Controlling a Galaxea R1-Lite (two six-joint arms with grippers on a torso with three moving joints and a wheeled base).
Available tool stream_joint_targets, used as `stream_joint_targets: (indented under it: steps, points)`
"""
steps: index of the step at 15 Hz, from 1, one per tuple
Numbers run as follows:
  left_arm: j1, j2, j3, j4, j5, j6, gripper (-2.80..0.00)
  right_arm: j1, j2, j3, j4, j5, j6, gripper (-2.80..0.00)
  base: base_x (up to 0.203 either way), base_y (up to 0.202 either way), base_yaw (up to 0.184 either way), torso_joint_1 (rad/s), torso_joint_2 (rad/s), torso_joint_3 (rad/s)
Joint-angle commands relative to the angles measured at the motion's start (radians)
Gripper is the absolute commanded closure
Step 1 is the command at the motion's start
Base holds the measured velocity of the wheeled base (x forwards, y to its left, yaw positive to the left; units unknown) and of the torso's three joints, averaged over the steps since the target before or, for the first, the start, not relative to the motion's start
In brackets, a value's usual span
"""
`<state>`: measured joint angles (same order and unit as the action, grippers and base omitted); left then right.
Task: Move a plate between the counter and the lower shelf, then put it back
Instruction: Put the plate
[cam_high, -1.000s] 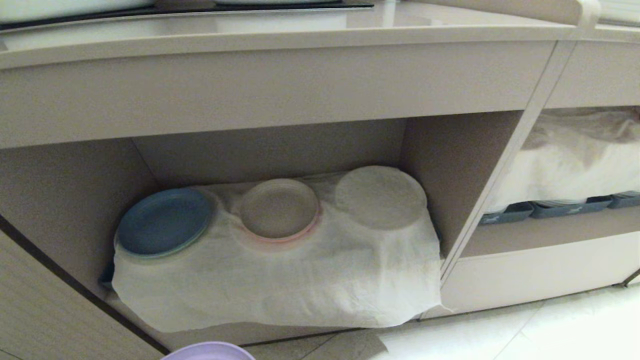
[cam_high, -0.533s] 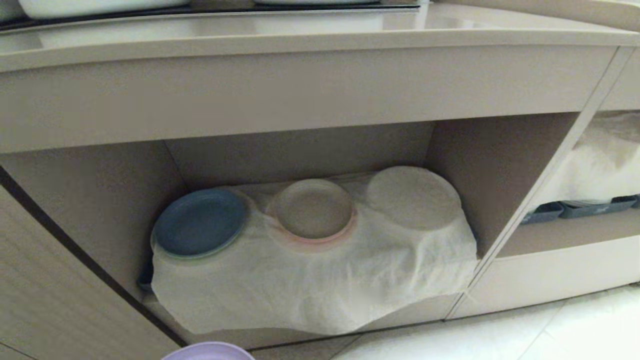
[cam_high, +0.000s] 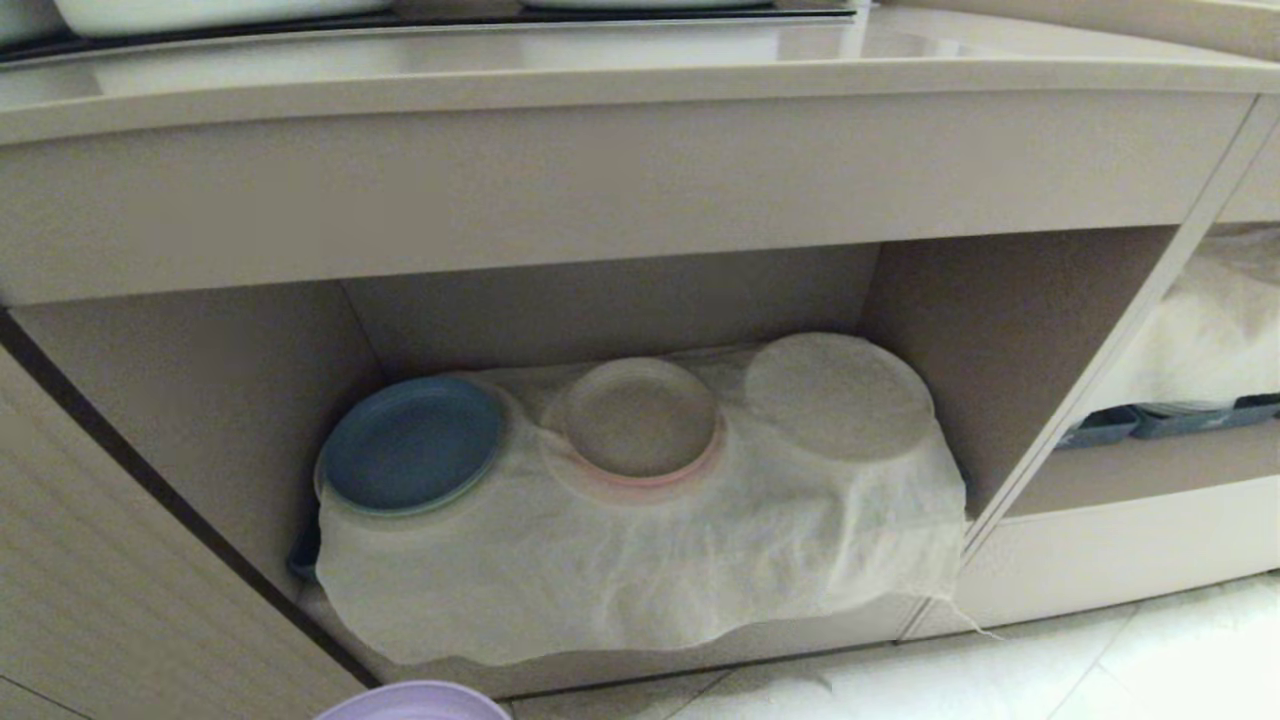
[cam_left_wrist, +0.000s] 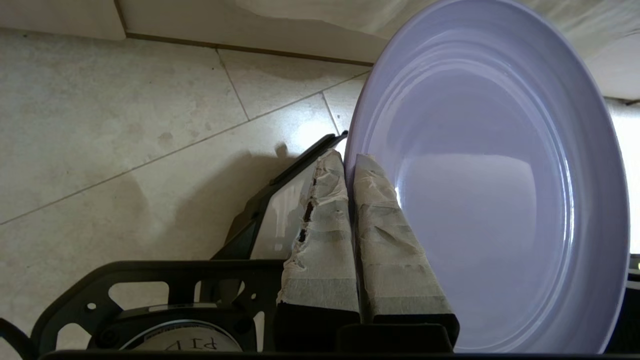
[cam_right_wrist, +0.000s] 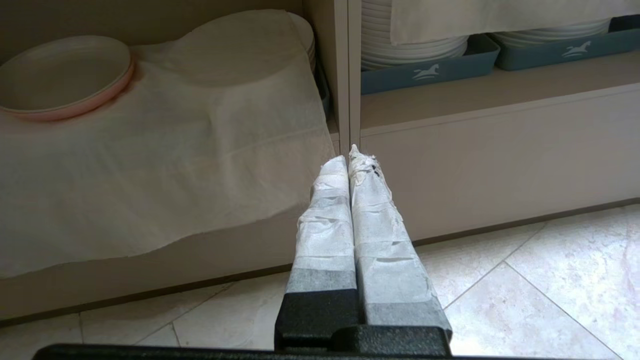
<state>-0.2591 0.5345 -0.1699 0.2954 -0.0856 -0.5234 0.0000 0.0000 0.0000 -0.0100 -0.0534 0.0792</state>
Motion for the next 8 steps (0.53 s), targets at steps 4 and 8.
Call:
stream_joint_targets:
  steps: [4, 8]
  points:
    - [0.000, -0.001, 0.000, -0.001, -0.006, -0.004, 0.00, 0.002, 0.001, 0.000, -0.001, 0.000, 0.001, 0.00, 0.000, 0.000, 0.000, 0.000, 0.00, 0.000]
    - [0.000, -0.001, 0.001, -0.001, -0.008, -0.004, 0.00, 0.002, 0.000, 0.000, -0.001, 0.000, 0.001, 0.00, 0.000, 0.000, 0.000, 0.000, 0.00, 0.000]
